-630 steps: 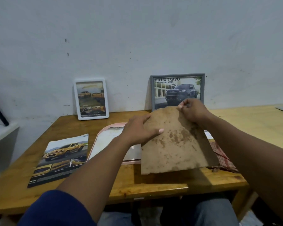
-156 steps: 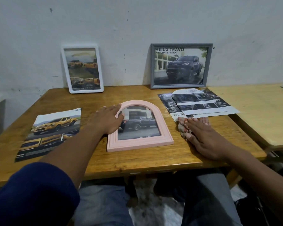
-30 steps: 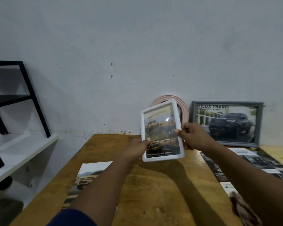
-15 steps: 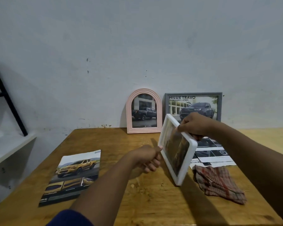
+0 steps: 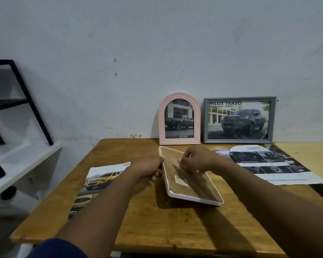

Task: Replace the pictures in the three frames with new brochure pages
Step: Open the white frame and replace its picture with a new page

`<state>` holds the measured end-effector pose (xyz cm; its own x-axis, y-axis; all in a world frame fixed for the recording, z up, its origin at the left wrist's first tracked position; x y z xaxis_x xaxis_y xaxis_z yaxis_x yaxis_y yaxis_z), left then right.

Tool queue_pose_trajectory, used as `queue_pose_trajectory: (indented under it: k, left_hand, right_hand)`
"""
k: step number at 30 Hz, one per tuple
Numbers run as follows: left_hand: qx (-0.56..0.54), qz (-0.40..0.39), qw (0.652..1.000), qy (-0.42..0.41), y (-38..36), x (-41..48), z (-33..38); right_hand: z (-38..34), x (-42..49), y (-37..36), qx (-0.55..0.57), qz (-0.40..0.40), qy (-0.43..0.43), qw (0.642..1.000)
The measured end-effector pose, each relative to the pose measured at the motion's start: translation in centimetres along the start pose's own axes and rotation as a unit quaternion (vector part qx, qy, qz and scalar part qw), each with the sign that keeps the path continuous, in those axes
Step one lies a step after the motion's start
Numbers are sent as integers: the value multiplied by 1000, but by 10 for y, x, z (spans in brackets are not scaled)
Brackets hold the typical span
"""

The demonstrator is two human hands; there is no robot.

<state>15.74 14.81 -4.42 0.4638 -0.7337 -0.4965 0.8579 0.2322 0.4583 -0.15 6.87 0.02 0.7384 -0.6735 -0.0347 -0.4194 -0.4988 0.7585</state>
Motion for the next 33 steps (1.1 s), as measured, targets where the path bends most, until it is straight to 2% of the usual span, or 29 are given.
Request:
queue_pose_trajectory:
  k: [3, 8, 12, 14, 18, 22, 27, 33]
  left_hand:
    - [11, 11, 1000, 4, -1, 3, -17]
    - [107, 55, 992, -27, -6, 13, -20]
    - [219, 95, 968, -79, -11, 14, -11]
    - [242, 113, 959, -95, -14, 12, -10]
    - [237, 132, 957, -105, -17, 12, -12]
    - [223, 133, 959, -116, -16, 14, -14]
    - [162, 95, 976, -110, -12, 19, -21]
    - [151, 75, 978, -120, -10, 17, -20]
  right_hand:
    - [10, 1, -22, -43, 8, 27, 999]
    - [29, -5, -38, -110, 40, 57, 991]
    - [33, -14, -40, -132, 39, 71, 988]
    - [35, -18, -41, -146, 32, 68, 986]
    - [34, -24, -56, -201, 1, 62, 978]
    - [27, -29, -68, -202, -24, 72, 976]
    - [19, -34, -78, -213, -90, 57, 971]
    - [5, -29, -79, -232, -133, 27, 963]
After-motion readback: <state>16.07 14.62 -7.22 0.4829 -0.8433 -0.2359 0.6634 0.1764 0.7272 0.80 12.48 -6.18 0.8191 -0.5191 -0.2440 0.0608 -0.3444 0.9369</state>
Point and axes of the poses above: each hand's wrist, its own x-axis towards the middle knuckle, its own y-axis out of the back of the hand, z = x × y, the point moved 8 cm from there along x, towards the middle knuckle, and after that the axes turned 12 degrees about y, right-handed, at the moved point
